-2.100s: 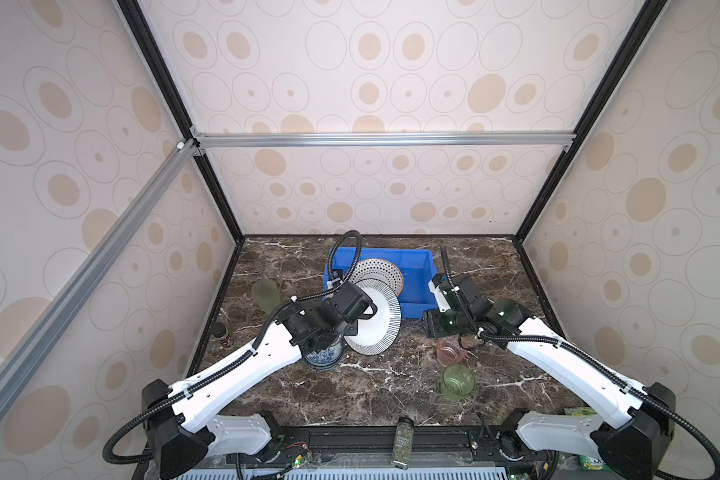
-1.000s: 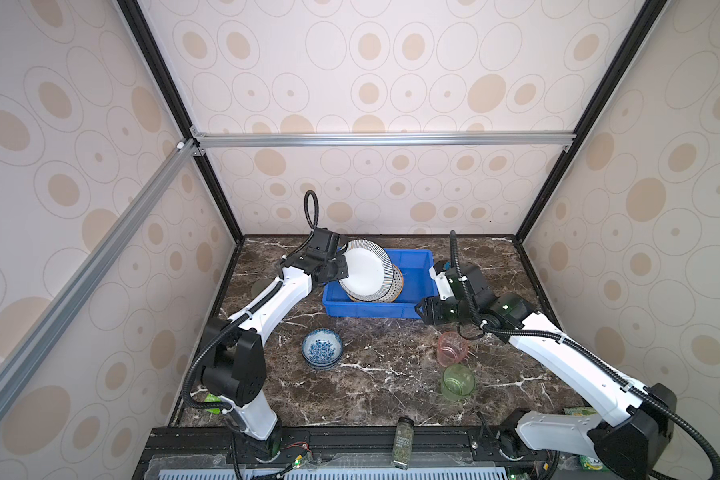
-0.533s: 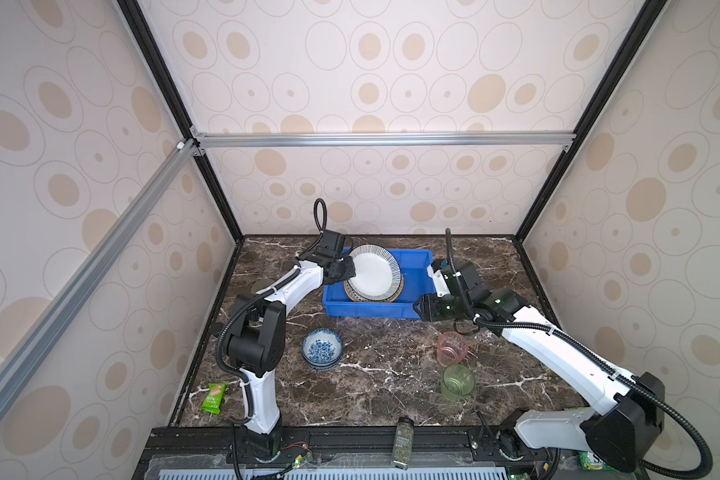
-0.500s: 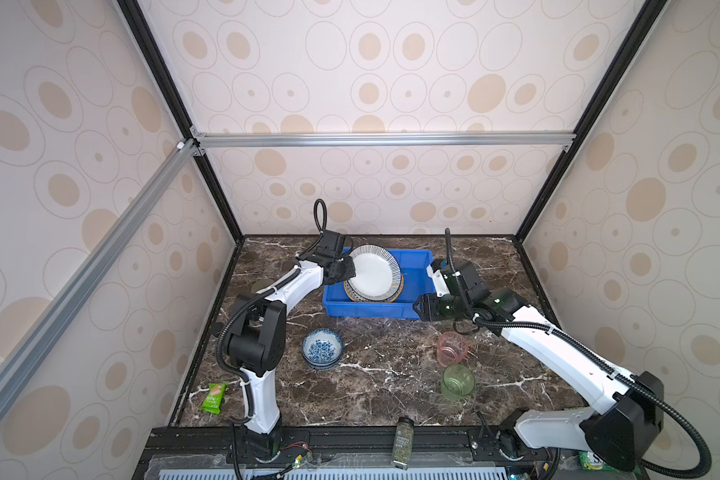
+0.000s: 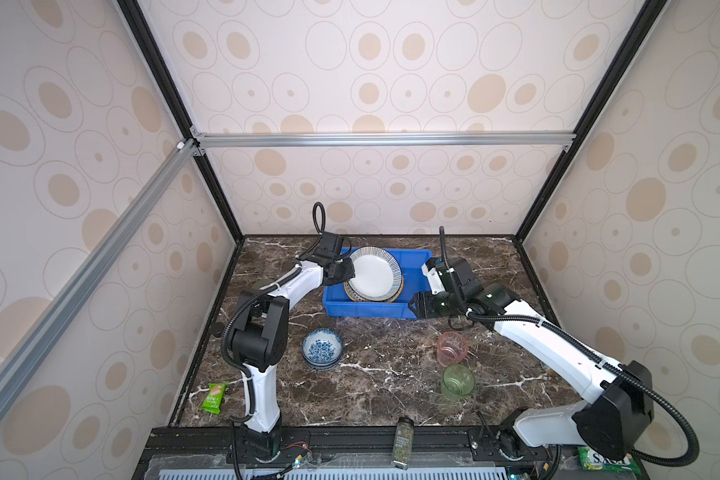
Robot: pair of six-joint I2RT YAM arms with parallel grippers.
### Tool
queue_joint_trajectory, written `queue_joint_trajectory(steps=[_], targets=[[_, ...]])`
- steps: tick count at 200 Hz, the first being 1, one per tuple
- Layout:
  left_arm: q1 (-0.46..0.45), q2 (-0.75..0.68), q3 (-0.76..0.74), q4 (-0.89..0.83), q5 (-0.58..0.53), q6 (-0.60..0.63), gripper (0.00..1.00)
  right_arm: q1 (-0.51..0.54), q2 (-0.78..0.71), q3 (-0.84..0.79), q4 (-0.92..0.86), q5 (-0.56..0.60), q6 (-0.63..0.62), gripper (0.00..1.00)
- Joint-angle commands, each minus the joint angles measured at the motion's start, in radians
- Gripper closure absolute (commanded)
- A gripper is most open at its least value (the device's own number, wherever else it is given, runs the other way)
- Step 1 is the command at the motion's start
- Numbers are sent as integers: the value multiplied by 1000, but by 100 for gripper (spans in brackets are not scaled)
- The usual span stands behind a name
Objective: Place the mixed dishes into the plastic bin
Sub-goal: 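Lower the striped plate onto the dotted plate and open the left gripper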
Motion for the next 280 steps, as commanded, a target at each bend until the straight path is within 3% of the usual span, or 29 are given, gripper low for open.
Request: queue_joint_trajectory(steps=[1, 84, 215, 280], targets=[[8, 1, 51, 96, 21, -24, 100, -7, -6, 2, 7, -6, 7, 35], [8, 13, -61, 126, 59, -75, 100, -7, -66, -62, 28, -16, 39, 35], [13, 99, -49, 64, 57, -73, 99, -7, -124, -81, 3, -7, 57, 35], [18, 119, 0, -13, -13, -39, 87, -7, -116, -82, -8, -13, 51, 35]])
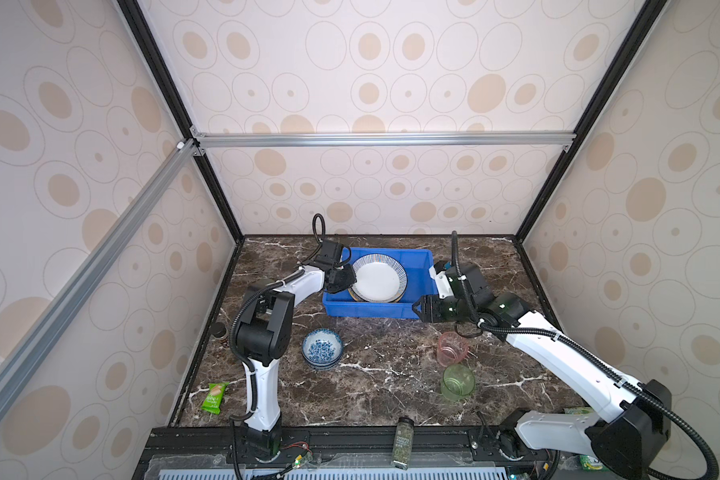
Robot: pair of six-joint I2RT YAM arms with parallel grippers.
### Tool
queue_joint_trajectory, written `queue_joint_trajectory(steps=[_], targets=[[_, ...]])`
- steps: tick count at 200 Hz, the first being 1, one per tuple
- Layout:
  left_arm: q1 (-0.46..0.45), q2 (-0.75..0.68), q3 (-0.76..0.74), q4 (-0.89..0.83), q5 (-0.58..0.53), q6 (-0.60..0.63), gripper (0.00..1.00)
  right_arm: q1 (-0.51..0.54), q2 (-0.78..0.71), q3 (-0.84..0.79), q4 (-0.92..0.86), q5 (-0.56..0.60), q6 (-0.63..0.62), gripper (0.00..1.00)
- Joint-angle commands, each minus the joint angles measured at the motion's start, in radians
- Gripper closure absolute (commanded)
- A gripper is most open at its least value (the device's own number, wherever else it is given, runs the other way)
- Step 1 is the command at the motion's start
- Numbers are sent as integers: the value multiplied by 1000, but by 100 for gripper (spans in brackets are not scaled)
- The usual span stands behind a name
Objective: Place the mixed dishes into the plastic bin
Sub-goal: 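Lower the striped plate onto the dotted plate and open the left gripper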
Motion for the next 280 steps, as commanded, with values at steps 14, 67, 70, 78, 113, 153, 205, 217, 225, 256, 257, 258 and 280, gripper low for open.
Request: queue_joint_trajectory(steps=[14, 67, 70, 78, 113, 153, 205, 217, 225, 256, 257, 258, 280], targets=[[7, 61, 65, -106, -116, 64, 82, -6, -8, -9, -22, 2, 1, 35], [14, 67, 94, -149, -156, 78, 78, -7, -16, -13, -20, 0, -2, 35], [14, 67, 99, -155, -160, 81, 78, -7, -16, -14, -20, -1, -2, 34], [14, 65, 111, -173, -176, 90, 77, -6, -16, -14, -20, 0, -2, 34], [14, 57, 179, -251, -238, 136, 74, -7, -7, -16, -11, -15, -2, 34], [14, 84, 233, -311, -250, 169, 71, -7, 12, -16, 3, -54, 1, 34], [14, 102, 208, -293, -235, 163, 73, -7, -8, -30, 3, -42, 1, 34], [14, 99, 208, -291, -238, 164, 74, -7, -10, -32, 3, -41, -1, 34], [13, 96, 209, -291, -240, 167, 74, -7, -8, -32, 3, -41, -1, 34], [14, 96, 239, -322, -276, 186, 80, -7, 3, -31, 14, -54, 4, 34], [14, 96, 240, -323, -277, 187, 80, -6, 3, -31, 15, -54, 4, 34], [14, 95, 241, -324, -278, 188, 80, -7, 4, -32, 15, -55, 5, 34], [14, 94, 254, -341, -299, 204, 79, -7, 7, -30, 20, -61, 5, 34]])
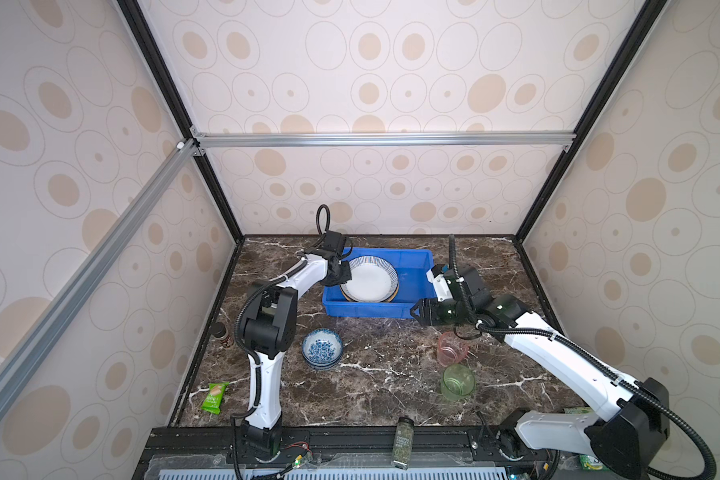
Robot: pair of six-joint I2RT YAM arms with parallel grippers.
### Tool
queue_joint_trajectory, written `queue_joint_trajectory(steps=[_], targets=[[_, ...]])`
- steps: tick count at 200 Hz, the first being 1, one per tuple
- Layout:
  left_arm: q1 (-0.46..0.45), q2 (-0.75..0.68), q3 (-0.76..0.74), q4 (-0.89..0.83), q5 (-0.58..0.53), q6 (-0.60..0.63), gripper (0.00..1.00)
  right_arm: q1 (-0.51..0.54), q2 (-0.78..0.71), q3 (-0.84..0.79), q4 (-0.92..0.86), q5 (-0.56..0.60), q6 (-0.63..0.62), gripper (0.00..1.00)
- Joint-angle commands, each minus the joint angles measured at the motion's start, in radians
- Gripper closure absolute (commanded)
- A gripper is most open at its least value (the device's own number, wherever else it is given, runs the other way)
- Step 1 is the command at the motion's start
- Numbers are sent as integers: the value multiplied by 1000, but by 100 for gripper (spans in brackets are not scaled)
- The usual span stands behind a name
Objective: Place the mixed dishes into the plastic bin
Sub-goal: 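Lower the striped plate onto the dotted plate and open the left gripper, then move both grippers toward the stacked blue floral bowls on the table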
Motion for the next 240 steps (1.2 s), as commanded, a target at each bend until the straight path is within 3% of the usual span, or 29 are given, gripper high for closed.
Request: queue_joint_trajectory(steps=[1, 39, 65, 97, 147, 184, 240], targets=[[11, 17, 44, -66, -69, 40, 79, -7, 2, -6, 6, -14, 5, 34], [9, -16, 43, -65, -40, 50, 71, -7, 8, -7, 5, -16, 4, 33], [4, -115, 29, -59, -31, 64, 71, -7, 40, 1, 6, -58, 9, 33], [-4, -262, -15, -111, -97, 102, 67, 4, 89, 22, 18, -122, 14, 33], [-36, -485, -245, -238, -260, 125, 66, 77, 169, 63, 38, -164, 25, 33], [-49, -661, -460, -264, -238, 92, 65, 121, 221, 77, 89, -205, 59, 33], [-58, -849, -628, -330, -235, 47, 63, 212, 307, 112, 141, -243, 100, 34]])
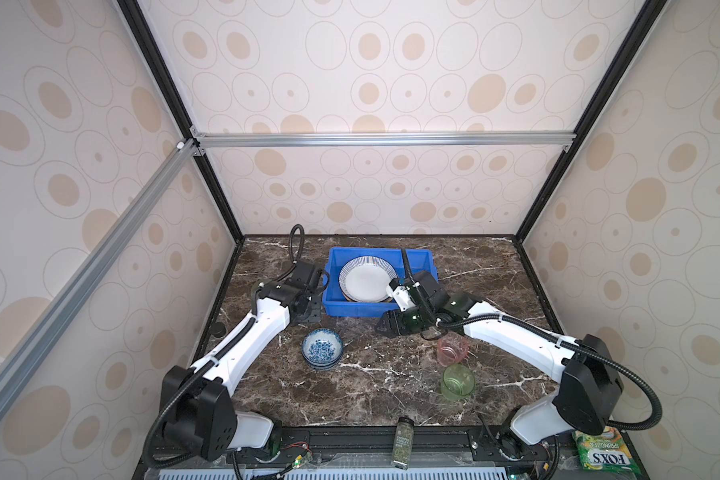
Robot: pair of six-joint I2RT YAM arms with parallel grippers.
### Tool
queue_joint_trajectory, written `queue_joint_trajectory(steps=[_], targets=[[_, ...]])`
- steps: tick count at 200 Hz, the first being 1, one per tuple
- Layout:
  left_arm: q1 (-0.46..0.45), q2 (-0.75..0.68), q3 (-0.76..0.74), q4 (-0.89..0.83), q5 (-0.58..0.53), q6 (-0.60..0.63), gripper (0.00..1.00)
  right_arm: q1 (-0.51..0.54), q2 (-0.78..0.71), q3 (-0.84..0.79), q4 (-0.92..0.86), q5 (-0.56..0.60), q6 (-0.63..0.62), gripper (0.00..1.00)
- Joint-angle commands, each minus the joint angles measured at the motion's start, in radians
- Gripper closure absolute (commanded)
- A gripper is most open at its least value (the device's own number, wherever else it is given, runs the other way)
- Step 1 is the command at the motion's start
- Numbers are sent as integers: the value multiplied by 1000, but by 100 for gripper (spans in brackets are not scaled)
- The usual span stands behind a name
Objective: Place the mixed dishes into the plastic bin
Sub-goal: 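Move both grippers toward the stacked blue floral bowls on the table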
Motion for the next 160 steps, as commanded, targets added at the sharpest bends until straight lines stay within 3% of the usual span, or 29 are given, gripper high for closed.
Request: queue_joint_trajectory(steps=[1, 44, 103, 160], targets=[[-8, -57, -52, -50, -18, -31, 63, 31, 28, 30, 41, -34, 35, 34], [-8, -141, -207, 2, 92, -53, 62, 73, 56, 45, 66, -45, 79, 34], [-8, -198, -297, 48, 148, -71, 64, 99, 135, 71, 108, -74, 108, 34], [-8, -206, -335, 82, 160, -76, 78, 119, 235, 151, 96, -83, 118, 37]])
